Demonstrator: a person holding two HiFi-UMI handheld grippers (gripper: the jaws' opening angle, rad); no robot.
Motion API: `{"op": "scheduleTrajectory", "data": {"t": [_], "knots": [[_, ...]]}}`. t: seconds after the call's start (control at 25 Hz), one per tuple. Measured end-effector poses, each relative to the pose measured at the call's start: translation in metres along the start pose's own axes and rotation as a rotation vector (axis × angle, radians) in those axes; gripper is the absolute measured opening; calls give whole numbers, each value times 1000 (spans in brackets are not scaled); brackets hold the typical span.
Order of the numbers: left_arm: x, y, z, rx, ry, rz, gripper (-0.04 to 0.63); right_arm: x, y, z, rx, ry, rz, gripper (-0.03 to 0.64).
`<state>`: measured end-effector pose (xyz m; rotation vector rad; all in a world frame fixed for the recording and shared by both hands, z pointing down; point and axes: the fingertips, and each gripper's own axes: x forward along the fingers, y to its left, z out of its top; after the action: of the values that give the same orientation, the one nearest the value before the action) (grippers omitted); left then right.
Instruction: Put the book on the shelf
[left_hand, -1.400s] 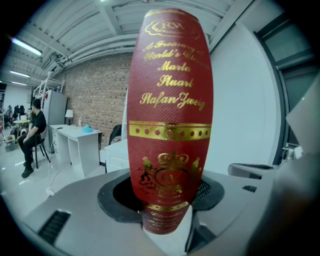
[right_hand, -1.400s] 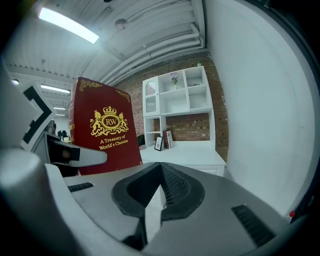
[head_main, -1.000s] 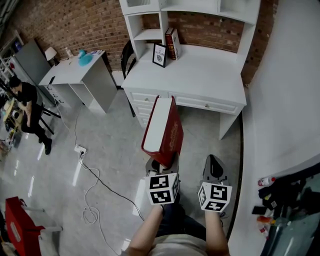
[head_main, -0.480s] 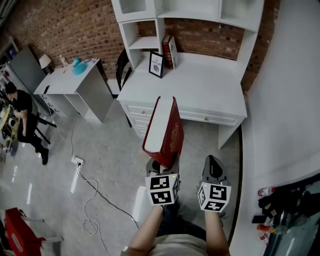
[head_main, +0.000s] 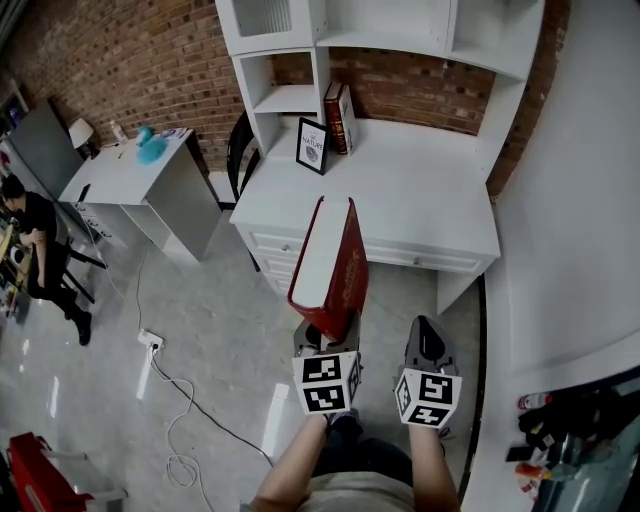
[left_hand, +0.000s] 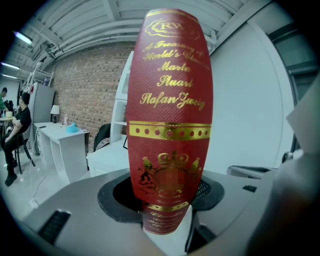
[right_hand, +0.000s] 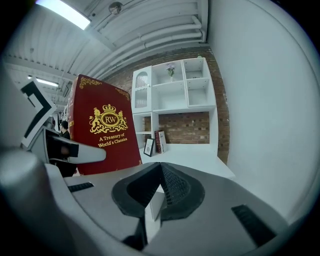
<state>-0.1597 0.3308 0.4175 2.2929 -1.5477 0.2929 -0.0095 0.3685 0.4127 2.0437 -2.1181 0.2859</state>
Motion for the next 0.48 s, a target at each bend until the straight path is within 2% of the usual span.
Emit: {"op": "scheduleTrajectory", "data": {"t": [0.48], "knots": [[39, 19, 4, 7, 31, -27, 242, 37, 3, 2, 12, 20, -16, 16]]}}
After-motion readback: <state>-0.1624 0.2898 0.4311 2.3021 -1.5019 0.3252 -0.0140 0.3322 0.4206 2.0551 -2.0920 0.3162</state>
